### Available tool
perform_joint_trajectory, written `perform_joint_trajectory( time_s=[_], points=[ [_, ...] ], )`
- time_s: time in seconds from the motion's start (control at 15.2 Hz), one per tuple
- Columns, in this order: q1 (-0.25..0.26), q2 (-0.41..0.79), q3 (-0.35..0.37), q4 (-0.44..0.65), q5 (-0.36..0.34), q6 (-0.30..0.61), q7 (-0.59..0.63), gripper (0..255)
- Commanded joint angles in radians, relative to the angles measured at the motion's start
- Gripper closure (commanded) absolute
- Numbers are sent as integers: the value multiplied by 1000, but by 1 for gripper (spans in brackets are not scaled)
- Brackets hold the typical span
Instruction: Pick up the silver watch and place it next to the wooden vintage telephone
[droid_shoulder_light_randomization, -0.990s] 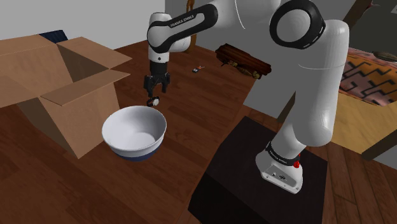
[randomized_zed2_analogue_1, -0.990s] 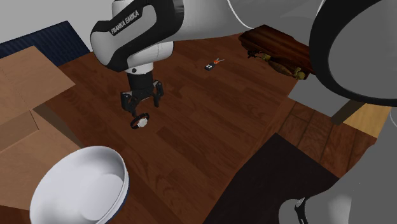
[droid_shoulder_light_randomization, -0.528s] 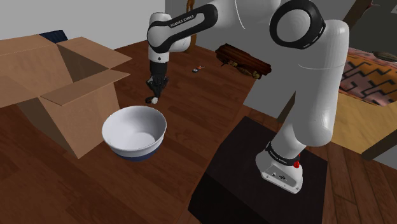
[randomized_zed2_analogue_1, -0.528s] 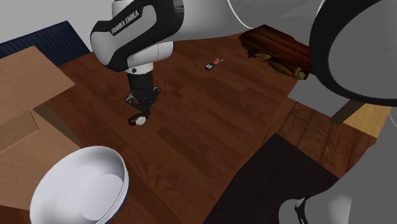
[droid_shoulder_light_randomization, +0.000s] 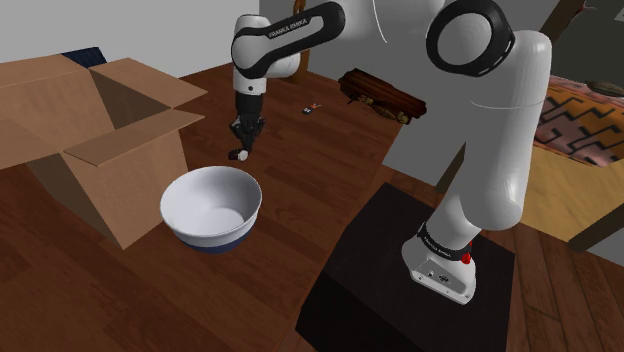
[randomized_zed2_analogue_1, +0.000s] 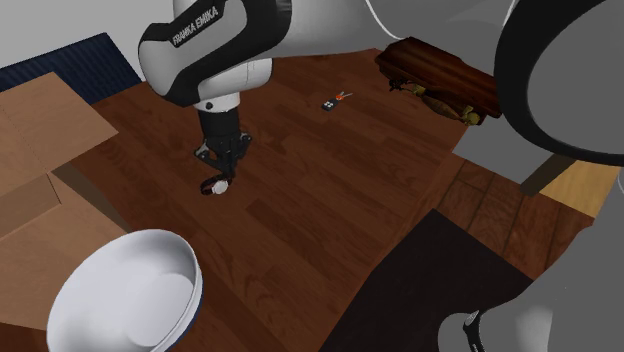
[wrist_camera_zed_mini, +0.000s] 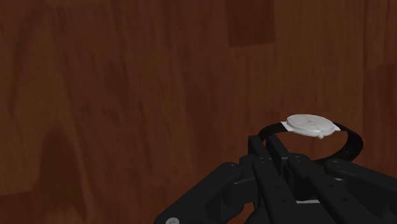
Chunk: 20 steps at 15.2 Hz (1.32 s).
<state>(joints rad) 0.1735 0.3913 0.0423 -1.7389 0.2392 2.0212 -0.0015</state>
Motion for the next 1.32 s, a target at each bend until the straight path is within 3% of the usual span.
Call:
perform_joint_trajectory(
  time_s=[0.0,1.25],
  points=[
    [0,-10,0,12,-2,-22,5,255],
    [-4,-81,-3,167,-16,-243,52,255]
  ],
)
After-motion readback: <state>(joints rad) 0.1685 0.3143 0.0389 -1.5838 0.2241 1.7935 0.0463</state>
